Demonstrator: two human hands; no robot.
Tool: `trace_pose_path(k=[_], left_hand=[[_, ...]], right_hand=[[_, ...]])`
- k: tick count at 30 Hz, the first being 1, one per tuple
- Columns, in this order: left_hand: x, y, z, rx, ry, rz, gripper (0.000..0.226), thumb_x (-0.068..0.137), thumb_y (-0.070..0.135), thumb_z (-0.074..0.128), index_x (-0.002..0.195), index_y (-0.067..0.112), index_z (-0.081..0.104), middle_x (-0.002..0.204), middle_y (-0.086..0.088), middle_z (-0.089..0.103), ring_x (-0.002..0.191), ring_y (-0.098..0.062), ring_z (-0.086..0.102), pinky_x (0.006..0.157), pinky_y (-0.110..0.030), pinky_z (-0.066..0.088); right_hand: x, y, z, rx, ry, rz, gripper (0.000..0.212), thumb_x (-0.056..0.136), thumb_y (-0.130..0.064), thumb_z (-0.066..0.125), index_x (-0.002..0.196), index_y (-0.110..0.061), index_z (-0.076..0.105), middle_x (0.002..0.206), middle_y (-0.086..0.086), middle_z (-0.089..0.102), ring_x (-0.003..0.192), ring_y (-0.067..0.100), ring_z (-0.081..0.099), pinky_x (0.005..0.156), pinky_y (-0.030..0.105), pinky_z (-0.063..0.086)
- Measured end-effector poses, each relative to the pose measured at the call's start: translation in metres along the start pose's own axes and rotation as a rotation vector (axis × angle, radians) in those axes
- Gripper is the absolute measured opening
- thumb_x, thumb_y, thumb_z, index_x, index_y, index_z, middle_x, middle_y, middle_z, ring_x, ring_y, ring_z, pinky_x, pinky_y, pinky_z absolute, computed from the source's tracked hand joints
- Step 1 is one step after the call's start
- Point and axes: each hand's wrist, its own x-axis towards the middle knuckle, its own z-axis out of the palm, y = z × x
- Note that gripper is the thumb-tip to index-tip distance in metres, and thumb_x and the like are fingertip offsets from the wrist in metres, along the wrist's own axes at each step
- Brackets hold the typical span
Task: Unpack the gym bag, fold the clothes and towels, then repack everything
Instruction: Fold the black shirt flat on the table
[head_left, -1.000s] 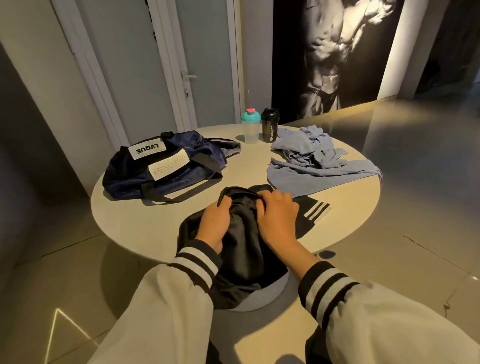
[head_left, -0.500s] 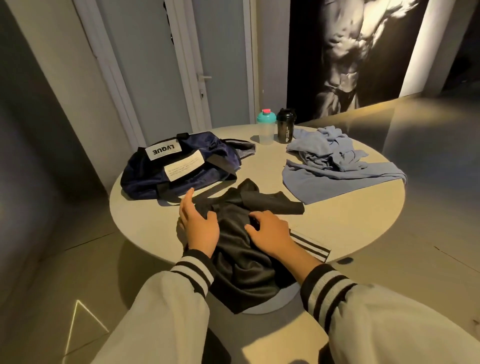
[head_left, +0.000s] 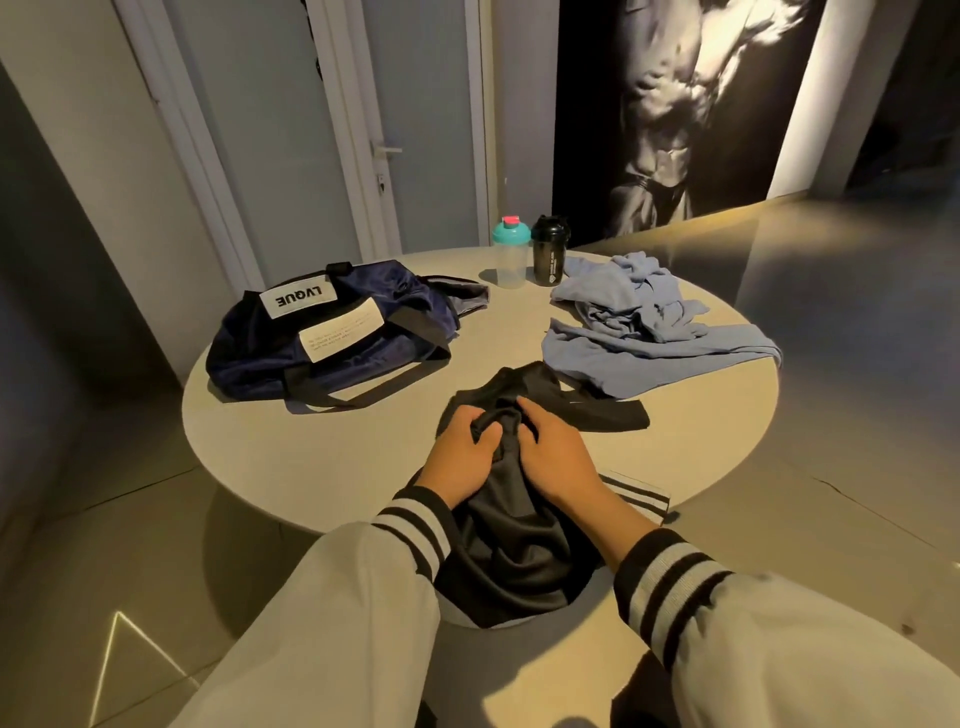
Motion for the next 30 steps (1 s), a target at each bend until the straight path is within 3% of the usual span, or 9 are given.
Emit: trace_pose_path(k=[5,10,13,15,17,20,22,24,30], left_hand=[[-0.006,0.012,0.014,-0.836,-0.003,-0.127,0.025,0.104,0.032,0.053,0.124,0.019,0.063,0.115,-0.008,0.072,0.106,-0.024,0.071,0.089,-0.038,0.057],[-0.012,0.003,-0.013,-0.828,0.253,-0.11,0.022,0.1,0.031,0.057,0.111,0.02,0.072,0.108,-0.003,0.074,0.103,-0.023,0.069,0.086,-0.032,0.054],[-0.013,-0.014,-0.041,-0.718,0.39,-0.171,0.027,0.095,0.04,0.058,0.104,0.019,0.074,0.105,-0.002,0.073,0.106,-0.026,0.066,0.098,-0.037,0.05],[-0.011,-0.02,-0.053,-0.431,0.346,-0.229,0.048,0.096,0.058,0.051,0.104,0.015,0.072,0.104,-0.001,0.07,0.106,-0.027,0.063,0.103,-0.039,0.046],[-0.011,-0.021,-0.056,-0.072,0.255,-0.262,0.059,0.101,0.061,0.04,0.104,0.01,0.07,0.104,-0.006,0.064,0.11,-0.032,0.059,0.098,-0.036,0.043],[-0.006,-0.027,-0.047,0.315,0.144,-0.13,0.023,0.096,0.05,0.056,0.096,0.031,0.07,0.131,-0.006,0.055,0.129,-0.032,0.044,0.11,-0.04,0.036],[-0.003,-0.026,-0.041,0.342,0.078,-0.14,0.008,0.092,0.043,0.063,0.1,0.043,0.066,0.156,-0.005,0.034,0.145,-0.031,0.024,0.12,-0.045,0.024],[0.001,-0.025,-0.034,0.305,0.047,-0.163,0.021,0.091,0.038,0.063,0.112,0.043,0.064,0.163,-0.009,0.026,0.151,-0.031,0.018,0.122,-0.045,0.021],[-0.003,0.003,-0.008,-0.053,-0.04,-0.036,0.048,0.095,0.006,0.054,0.142,0.018,0.058,0.145,-0.006,0.056,0.131,-0.021,0.053,0.114,-0.035,0.039]], right_hand=[[0.001,-0.006,-0.009,0.118,0.244,-0.081,0.033,0.105,-0.019,0.044,0.134,-0.016,0.061,0.144,0.004,0.052,0.134,0.017,0.045,0.109,0.022,0.028],[0.003,0.001,-0.012,0.04,0.164,0.072,0.038,0.107,-0.038,0.034,0.077,-0.023,0.05,0.084,0.005,0.058,0.08,0.024,0.054,0.072,0.036,0.039],[0.002,0.005,-0.011,-0.071,0.005,0.12,0.037,0.104,-0.044,0.039,0.125,-0.024,0.061,0.126,0.007,0.064,0.113,0.029,0.058,0.091,0.038,0.045],[0.004,0.005,-0.006,-0.266,-0.101,0.132,0.06,0.098,-0.056,0.044,0.152,-0.031,0.036,0.152,0.005,0.046,0.138,0.03,0.043,0.109,0.048,0.036],[0.005,0.003,0.001,-0.353,-0.125,0.112,0.072,0.094,-0.064,0.046,0.157,-0.035,0.023,0.156,0.003,0.039,0.143,0.031,0.035,0.111,0.055,0.028],[0.006,-0.005,0.01,-0.29,-0.15,0.067,0.07,0.096,-0.06,0.045,0.157,-0.04,0.017,0.149,0.004,0.046,0.139,0.034,0.037,0.109,0.058,0.029],[0.009,-0.01,0.016,-0.228,-0.192,0.057,0.06,0.101,-0.054,0.041,0.156,-0.042,0.02,0.144,0.007,0.051,0.134,0.036,0.042,0.108,0.056,0.035],[0.009,-0.013,0.019,-0.198,-0.206,0.051,0.052,0.104,-0.048,0.038,0.154,-0.038,0.03,0.146,0.007,0.051,0.132,0.036,0.045,0.109,0.054,0.037],[0.009,-0.025,0.007,-0.03,-0.09,-0.034,0.043,0.105,-0.009,0.04,0.147,-0.007,0.047,0.154,0.015,0.04,0.142,0.029,0.038,0.115,0.033,0.026]])
